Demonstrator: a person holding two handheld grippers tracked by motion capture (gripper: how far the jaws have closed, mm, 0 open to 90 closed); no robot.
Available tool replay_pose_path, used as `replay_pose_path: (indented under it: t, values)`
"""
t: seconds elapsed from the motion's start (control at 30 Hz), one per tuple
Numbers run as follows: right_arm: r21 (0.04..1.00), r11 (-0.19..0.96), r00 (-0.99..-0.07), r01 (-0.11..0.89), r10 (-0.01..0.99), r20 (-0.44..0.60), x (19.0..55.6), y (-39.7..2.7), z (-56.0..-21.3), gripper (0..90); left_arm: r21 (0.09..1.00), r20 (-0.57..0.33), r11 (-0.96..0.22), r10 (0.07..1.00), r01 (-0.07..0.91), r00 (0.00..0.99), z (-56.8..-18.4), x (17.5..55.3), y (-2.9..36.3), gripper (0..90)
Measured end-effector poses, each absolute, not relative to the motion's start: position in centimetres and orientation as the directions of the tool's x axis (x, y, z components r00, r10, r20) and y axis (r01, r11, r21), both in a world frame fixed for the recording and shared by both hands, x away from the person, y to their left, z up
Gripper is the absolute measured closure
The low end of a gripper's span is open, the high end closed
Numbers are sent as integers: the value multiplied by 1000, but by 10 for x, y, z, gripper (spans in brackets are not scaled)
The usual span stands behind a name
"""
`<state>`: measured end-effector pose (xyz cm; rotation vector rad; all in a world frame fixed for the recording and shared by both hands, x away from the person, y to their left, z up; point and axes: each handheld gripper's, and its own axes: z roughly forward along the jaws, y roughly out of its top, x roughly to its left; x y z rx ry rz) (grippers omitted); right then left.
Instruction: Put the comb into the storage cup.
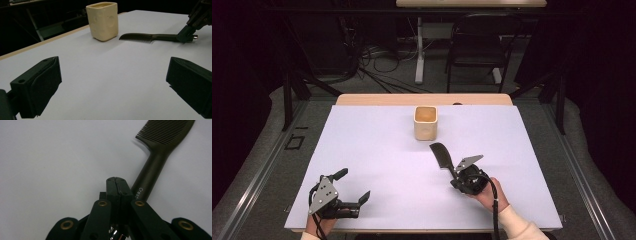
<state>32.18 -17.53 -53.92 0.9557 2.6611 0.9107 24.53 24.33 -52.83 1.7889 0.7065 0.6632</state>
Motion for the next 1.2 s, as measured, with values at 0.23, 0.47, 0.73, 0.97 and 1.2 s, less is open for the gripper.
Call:
replay_pose_path:
  t: [0.23,0.47,0.73,0.97,1.2]
  values:
    - [601,595,-763,533,645,39,323,-184,-538,900,950,104,-273,733,151,672,-528,245,243,0]
    - [592,595,-747,544,665,19,323,-191,-537,900,950,101,-273,733,154,673,-528,245,243,0]
    - [584,611,-741,534,671,-25,325,-196,-535,900,950,101,-272,732,154,674,-528,245,243,0]
    - [579,618,-746,532,665,-25,325,-196,-536,887,950,100,-272,732,155,674,-528,245,243,0]
    - [582,624,-762,522,648,-12,322,-193,-531,796,949,103,-274,732,153,674,-528,245,243,0]
